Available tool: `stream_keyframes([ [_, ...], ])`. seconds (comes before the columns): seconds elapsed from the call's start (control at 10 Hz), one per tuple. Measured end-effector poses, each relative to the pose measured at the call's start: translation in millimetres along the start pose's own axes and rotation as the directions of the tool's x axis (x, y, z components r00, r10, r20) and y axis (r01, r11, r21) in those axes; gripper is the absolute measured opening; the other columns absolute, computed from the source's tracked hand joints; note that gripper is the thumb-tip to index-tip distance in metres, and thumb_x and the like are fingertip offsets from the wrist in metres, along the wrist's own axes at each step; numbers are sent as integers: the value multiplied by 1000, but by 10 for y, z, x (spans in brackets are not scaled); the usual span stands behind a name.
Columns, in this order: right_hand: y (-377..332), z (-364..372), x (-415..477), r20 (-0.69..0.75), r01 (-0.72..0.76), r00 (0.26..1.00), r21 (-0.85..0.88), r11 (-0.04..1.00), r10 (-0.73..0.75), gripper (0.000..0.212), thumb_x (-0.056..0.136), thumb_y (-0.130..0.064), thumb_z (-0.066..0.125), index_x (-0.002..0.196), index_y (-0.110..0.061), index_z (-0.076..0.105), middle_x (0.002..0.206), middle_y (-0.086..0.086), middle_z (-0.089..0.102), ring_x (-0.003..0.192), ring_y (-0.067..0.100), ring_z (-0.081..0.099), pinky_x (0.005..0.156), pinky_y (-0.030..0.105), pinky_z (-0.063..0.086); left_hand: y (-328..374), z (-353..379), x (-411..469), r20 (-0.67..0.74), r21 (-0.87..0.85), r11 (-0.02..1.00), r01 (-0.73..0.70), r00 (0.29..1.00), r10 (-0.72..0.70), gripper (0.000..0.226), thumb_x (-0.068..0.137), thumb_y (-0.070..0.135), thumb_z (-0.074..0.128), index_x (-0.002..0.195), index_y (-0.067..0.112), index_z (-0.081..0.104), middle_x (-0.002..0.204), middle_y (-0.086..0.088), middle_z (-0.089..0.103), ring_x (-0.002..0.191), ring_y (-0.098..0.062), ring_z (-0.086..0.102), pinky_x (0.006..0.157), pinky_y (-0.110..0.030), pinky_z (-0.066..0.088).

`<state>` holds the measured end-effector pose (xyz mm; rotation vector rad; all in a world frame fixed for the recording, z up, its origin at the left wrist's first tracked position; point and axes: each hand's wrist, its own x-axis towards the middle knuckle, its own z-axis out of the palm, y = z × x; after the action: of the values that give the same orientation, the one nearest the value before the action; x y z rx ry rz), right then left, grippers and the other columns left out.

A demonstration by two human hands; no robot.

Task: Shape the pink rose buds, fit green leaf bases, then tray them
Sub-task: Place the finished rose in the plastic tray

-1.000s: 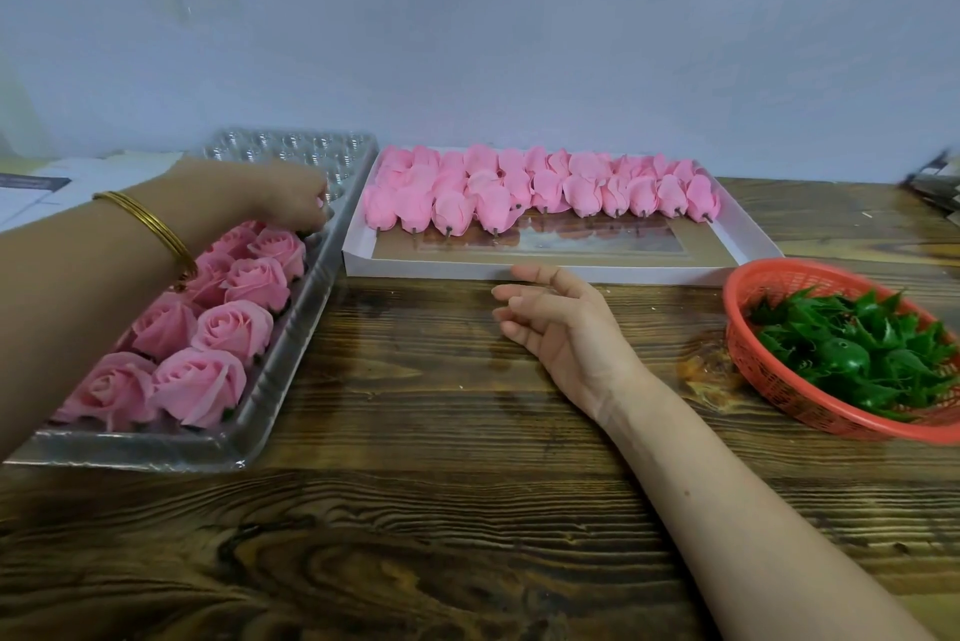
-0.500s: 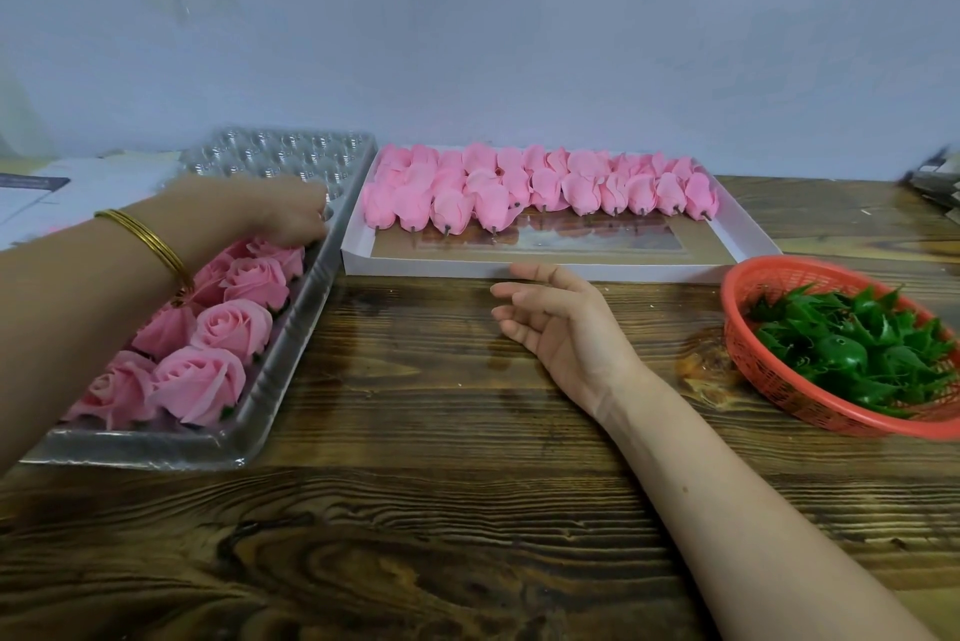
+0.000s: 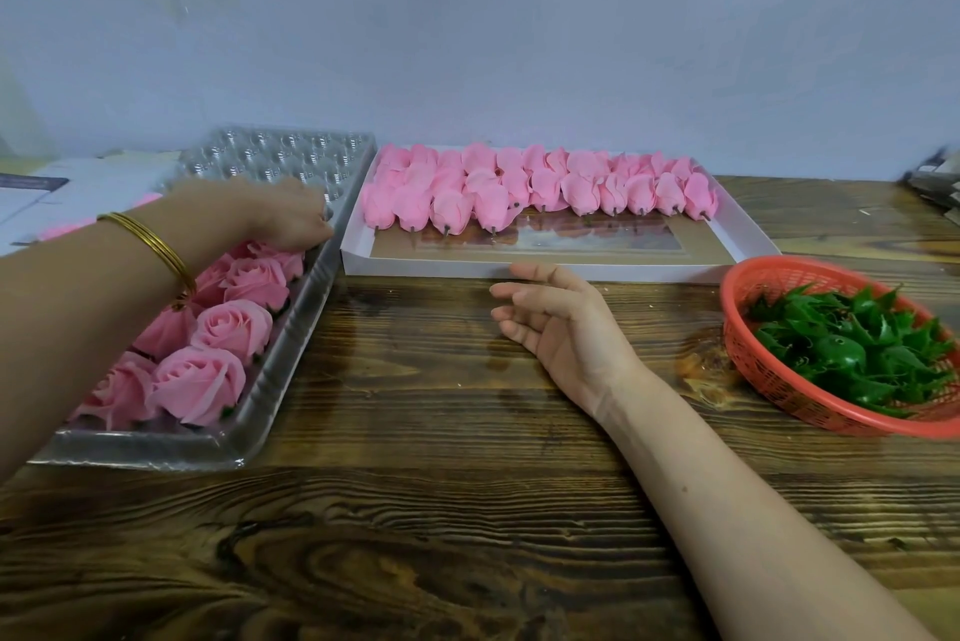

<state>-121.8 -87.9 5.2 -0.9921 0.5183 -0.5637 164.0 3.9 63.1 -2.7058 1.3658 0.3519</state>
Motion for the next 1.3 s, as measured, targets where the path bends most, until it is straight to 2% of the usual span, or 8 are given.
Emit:
stream_keyframes([
  [0.3,1,-6,0,6,3,1000,2,1000,-3,27,85,8,55,106,-7,61,89,10,71,70,18,66,69,25,54,63,37,-22,13,-58,995,76,997,-75,38,106,22,35,125,-5,53,133,-24,50,123,-34,46,94,-33,36],
  [0.5,-1,-1,-1,7,2,1000,1,1000,-2,27,85,8,54,106,-8,60,89,10,71,69,18,66,68,25,54,54,90,3,46,170,984,44,998,-53,37,102,21,43,125,-6,56,138,-26,49,118,-34,49,59,-14,25],
  [0.6,-1,0,-3,8,3,1000,1,1000,-3,27,85,8,53,106,-7,60,88,10,71,69,18,66,68,25,54,74,93,-2,59,295,956,10,998,-29,39,104,22,41,130,-5,53,144,-25,43,133,-37,39,58,-12,19],
  [0.7,-1,2,-5,10,3,1000,-3,1000,-3,27,86,9,53,108,-7,59,90,10,70,69,18,65,69,25,53,143,48,-63,28,56,990,129,991,-131,35,107,18,31,131,3,51,140,-17,45,131,-30,40,74,-22,31],
  [0.8,-3,0,-6,15,4,1000,-2,1000,-4,28,85,8,53,108,-6,59,90,11,70,70,18,65,70,25,53,131,10,-89,30,118,992,48,998,-52,34,107,16,27,132,9,50,137,-12,45,127,-25,40,93,-28,31],
  [1.1,0,-3,9,13,1,1000,10,1000,-1,27,85,8,54,106,-7,59,88,9,71,68,17,66,67,24,54,187,-27,-150,45,239,971,-17,999,7,37,108,17,24,134,10,49,139,-11,46,129,-24,41,98,-28,32],
  [1.2,1,-4,7,18,4,1000,7,1000,-4,27,85,8,55,106,-8,60,88,9,71,68,17,66,68,24,54,199,-5,-156,73,200,978,57,995,-73,36,108,18,27,135,7,49,142,-14,44,131,-27,39,93,-26,34],
  [1.3,3,-5,5,18,7,1000,-1,1000,-7,25,85,8,54,104,-8,60,89,10,71,68,16,66,68,24,54,174,45,-109,43,25,989,145,988,-146,40,105,22,38,134,-3,49,148,-24,37,137,-37,35,62,-12,20],
])
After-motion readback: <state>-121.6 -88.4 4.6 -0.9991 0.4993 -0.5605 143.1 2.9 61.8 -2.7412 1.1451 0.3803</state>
